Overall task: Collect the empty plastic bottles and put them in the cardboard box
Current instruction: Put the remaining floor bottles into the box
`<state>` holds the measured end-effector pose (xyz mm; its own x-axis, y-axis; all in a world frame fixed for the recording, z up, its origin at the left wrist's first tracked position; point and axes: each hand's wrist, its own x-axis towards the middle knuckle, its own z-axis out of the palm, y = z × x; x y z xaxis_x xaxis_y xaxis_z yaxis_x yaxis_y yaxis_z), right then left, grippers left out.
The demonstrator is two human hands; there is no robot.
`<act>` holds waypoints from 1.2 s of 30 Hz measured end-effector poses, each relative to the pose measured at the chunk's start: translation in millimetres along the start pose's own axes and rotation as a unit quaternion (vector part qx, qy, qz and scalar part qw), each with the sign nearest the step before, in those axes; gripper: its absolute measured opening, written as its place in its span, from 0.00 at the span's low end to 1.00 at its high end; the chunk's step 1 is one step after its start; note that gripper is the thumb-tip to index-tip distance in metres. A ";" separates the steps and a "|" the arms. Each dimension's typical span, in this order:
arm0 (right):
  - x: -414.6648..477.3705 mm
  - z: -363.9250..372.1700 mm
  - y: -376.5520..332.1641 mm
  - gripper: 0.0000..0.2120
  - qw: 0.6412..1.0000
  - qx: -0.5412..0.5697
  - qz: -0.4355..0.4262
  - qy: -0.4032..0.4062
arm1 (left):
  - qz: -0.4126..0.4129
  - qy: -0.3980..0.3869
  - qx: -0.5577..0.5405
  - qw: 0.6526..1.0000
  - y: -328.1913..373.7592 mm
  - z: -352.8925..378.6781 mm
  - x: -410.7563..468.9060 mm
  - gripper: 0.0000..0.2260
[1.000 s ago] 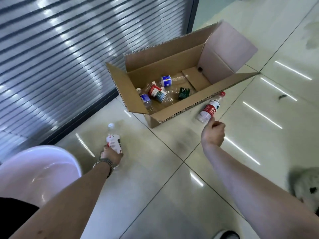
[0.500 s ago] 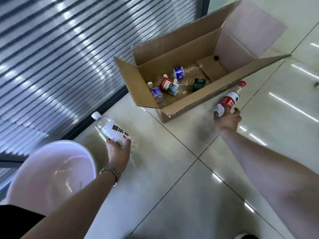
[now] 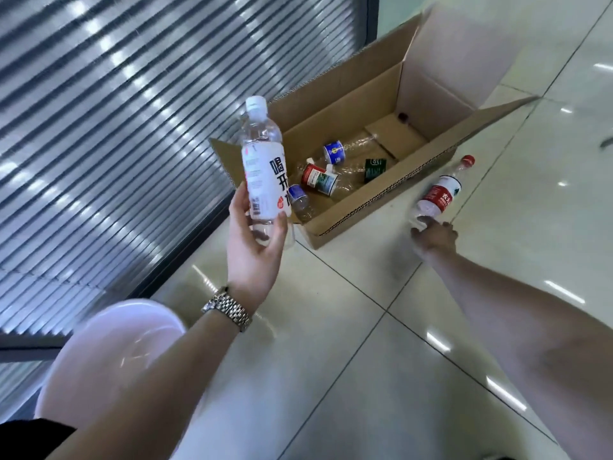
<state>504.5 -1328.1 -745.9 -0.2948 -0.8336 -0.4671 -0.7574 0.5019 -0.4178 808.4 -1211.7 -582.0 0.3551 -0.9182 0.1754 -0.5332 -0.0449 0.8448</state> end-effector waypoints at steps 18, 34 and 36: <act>29.3 -42.9 -31.5 0.36 0.974 -0.179 -0.131 -0.050 | -0.111 -0.082 0.127 0.982 6.2 87.2 70.8 0.17; -10.9 -30.2 10.5 0.22 0.920 -0.315 -0.223 0.065 | 0.020 -0.280 0.193 0.940 6.2 98.1 29.0 0.30; -19.6 -31.0 19.6 0.19 0.941 -0.265 -0.202 0.067 | 0.024 -0.281 0.198 0.939 6.9 97.8 29.5 0.31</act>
<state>477.4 -1309.1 -720.7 0.0343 -0.9711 -0.2360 -0.9969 -0.0167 -0.0763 740.1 -1277.6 -620.5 -0.0786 -0.9805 -0.1802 -0.8219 -0.0385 0.5683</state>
